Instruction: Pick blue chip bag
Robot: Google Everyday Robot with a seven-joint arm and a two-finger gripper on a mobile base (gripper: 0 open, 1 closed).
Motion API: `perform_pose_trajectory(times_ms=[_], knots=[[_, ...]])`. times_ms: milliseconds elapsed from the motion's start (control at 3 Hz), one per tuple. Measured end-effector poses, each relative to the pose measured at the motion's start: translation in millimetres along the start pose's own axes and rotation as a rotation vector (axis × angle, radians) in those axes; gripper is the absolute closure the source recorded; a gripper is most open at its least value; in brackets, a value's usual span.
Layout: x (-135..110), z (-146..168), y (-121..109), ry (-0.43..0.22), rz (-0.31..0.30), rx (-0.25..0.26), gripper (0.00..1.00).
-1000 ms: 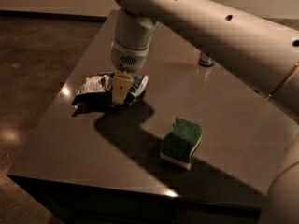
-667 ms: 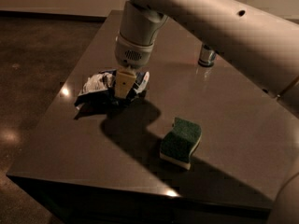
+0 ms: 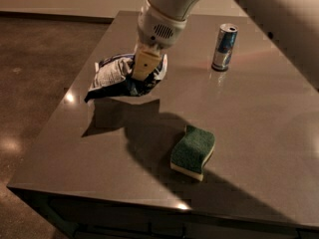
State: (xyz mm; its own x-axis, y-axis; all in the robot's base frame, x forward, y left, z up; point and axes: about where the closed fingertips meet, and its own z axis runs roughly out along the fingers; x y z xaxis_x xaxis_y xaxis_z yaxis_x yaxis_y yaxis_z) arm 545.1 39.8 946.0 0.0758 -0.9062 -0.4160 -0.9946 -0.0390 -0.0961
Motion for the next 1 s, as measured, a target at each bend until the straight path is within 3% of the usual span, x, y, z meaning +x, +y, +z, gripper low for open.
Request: perform_pose_trajectory(times_ms=[333, 667, 1000], knots=[[-4.8, -34.1, 1.7, -0.073, -0.023, 0.005, 1.0], [-4.0, -42.7, 3.8, -0.138, -0.005, -0.019, 1.0], [-7.0, -42.2, 3.0, -0.143, -0.007, -0.015, 1.0]])
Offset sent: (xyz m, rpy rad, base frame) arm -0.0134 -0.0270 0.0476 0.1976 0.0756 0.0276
